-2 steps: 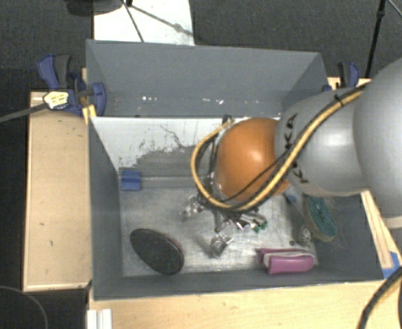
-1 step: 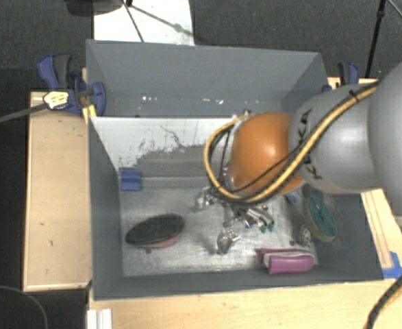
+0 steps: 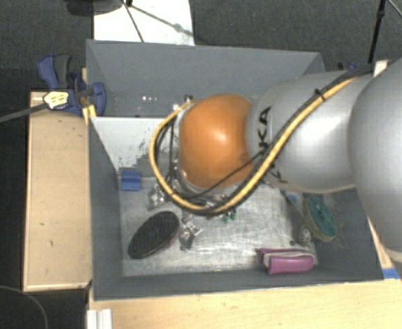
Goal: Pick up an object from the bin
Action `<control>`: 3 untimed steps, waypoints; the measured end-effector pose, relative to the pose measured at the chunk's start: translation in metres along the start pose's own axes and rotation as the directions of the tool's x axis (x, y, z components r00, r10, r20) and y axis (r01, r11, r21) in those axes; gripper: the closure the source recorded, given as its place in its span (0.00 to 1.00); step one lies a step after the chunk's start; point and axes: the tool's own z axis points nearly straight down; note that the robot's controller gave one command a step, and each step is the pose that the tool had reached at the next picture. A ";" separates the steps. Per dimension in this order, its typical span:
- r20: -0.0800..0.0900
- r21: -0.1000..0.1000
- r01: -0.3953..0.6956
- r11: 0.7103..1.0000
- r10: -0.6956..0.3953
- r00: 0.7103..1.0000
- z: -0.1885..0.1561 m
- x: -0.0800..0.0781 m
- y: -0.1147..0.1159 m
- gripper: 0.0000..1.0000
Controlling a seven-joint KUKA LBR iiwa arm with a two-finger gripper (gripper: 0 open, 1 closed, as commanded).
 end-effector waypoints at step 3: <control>-0.001 0.003 0.362 0.932 -0.362 0.932 -0.099 0.010 0.028 1.00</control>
Offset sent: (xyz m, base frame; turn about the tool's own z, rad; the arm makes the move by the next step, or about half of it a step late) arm -0.0223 0.0234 -0.0712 -0.3623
